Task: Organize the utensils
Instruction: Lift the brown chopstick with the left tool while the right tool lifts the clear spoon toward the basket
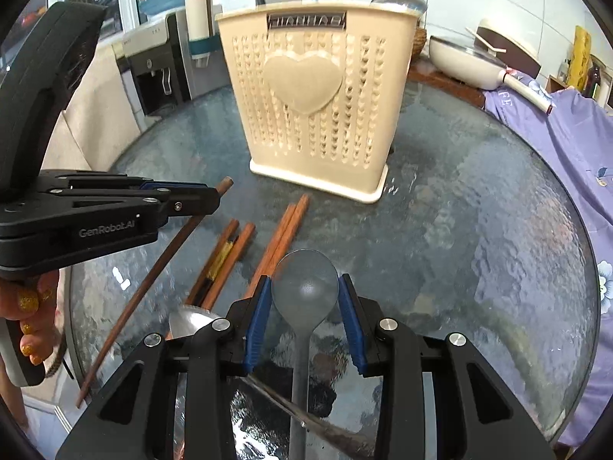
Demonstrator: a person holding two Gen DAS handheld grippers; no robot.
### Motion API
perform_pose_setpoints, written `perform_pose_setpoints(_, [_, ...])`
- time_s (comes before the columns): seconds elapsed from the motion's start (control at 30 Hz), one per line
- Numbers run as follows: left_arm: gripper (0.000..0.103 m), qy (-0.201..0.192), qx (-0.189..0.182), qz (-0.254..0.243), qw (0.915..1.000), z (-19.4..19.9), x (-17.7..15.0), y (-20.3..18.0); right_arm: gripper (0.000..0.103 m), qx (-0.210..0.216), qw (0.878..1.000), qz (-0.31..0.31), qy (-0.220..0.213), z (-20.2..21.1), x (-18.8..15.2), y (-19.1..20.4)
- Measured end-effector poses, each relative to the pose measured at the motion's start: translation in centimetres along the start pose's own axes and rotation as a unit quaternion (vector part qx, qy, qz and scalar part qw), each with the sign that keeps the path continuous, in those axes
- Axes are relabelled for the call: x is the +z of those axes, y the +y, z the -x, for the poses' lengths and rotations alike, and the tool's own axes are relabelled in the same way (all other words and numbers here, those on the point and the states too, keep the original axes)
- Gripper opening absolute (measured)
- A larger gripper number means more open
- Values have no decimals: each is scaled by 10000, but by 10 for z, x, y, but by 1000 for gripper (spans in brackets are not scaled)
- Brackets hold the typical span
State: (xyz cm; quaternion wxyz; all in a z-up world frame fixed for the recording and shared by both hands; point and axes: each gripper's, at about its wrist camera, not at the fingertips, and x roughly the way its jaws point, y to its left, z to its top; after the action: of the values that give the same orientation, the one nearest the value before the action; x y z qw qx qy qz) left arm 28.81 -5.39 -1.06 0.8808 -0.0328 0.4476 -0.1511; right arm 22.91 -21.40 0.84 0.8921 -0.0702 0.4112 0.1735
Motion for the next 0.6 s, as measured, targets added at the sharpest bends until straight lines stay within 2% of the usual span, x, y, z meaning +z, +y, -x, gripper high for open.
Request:
perform_pose_setpoints(0.23, [7, -595, -98, -59, 9982, 36, 11, -8, 35, 56, 9992, -75, -393, 16, 12, -3])
perform_pose_setpoints(0.6, [7, -932, -144, -210, 9953, 61, 25, -19, 35, 31, 9969, -18, -788, 38, 24, -1])
